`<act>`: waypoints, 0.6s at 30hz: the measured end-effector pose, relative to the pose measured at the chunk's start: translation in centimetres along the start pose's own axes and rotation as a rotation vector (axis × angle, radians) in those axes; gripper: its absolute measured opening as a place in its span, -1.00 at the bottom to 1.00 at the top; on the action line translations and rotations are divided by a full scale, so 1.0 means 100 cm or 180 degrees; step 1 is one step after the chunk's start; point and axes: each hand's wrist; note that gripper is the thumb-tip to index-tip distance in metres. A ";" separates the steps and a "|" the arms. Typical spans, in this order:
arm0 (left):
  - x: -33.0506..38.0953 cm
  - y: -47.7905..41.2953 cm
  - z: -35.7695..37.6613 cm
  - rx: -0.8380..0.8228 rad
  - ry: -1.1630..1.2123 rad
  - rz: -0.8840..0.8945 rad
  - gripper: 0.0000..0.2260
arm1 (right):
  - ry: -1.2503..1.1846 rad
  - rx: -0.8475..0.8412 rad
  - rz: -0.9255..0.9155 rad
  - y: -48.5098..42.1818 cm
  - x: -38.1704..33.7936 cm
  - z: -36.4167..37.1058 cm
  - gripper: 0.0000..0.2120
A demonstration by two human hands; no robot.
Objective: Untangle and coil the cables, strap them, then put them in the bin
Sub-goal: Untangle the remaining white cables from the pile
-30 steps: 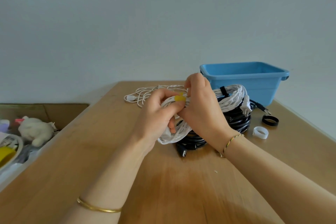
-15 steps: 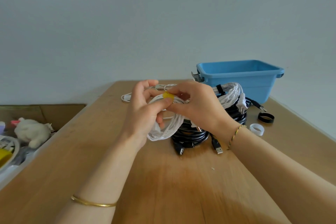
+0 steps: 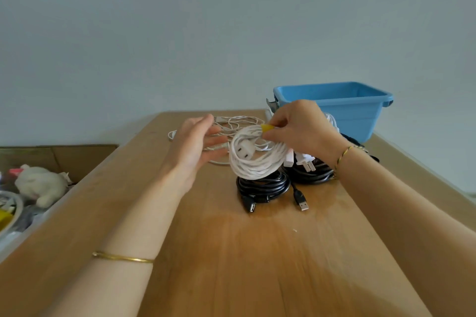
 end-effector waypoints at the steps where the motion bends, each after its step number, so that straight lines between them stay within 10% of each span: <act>1: -0.001 -0.003 -0.002 0.0088 -0.0017 -0.0051 -0.84 | 0.0139 -0.0232 0.0037 -0.002 0.001 0.001 -0.70; 9: -0.028 -0.040 -0.034 0.0461 -0.1453 -0.0370 -0.80 | 0.1810 -0.1173 -0.0198 -0.009 -0.009 0.003 -0.76; 18: -0.067 -0.080 -0.048 -0.0629 -0.4098 -0.0604 -0.47 | 0.1907 -0.2135 -0.0229 -0.029 -0.005 0.011 -0.70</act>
Point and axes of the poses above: each hand's wrist, its own y-axis away from the middle knuckle, its own z-axis out of the palm, x = y × z, and after that the axes turned 11 degrees about -x, right-handed
